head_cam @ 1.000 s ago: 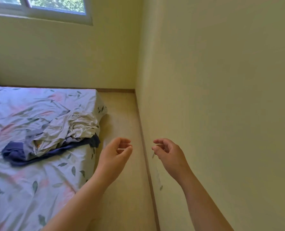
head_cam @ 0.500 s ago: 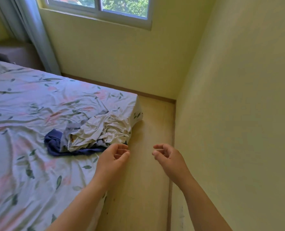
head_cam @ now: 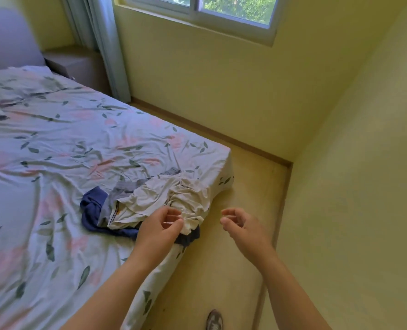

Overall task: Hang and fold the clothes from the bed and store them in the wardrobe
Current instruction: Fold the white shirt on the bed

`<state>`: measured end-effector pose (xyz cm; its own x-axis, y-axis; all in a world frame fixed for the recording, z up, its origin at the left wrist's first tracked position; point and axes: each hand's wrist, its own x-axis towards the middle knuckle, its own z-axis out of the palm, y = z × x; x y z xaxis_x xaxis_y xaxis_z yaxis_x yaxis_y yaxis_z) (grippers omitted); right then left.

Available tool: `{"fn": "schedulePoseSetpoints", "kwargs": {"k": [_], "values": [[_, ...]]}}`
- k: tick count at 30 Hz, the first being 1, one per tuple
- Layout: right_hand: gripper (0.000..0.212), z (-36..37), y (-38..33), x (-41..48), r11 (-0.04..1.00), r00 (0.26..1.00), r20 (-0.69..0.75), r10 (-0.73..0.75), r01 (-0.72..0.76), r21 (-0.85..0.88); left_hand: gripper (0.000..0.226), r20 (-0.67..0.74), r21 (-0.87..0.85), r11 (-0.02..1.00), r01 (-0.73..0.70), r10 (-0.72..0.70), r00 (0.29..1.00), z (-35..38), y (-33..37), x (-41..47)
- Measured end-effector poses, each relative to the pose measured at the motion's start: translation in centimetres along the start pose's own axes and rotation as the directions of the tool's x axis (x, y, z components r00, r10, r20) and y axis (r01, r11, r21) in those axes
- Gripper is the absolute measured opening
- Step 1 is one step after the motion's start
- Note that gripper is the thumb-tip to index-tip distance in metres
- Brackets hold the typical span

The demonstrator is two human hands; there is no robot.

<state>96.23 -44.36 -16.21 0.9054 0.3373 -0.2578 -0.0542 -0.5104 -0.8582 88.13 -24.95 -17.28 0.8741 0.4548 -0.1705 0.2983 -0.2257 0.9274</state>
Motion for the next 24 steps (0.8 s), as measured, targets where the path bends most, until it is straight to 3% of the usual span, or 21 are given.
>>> {"fn": "schedulePoseSetpoints", "kwargs": {"k": [11, 24], "values": [[0.017, -5.2, -1.7, 17.0, 0.994, 0.976, 0.211, -0.061, 0.078, -0.072, 0.01, -0.208, -0.046, 0.99, 0.13, -0.136, 0.969, 5.1, 2.2, 10.1], [0.022, -1.6, -5.2, 33.2, 0.987, 0.937, 0.348, -0.032, 0.084, -0.136, 0.011, -0.312, -0.144, 0.971, 0.189, -0.226, 0.923, 3.5, 0.6, 25.0]]}}
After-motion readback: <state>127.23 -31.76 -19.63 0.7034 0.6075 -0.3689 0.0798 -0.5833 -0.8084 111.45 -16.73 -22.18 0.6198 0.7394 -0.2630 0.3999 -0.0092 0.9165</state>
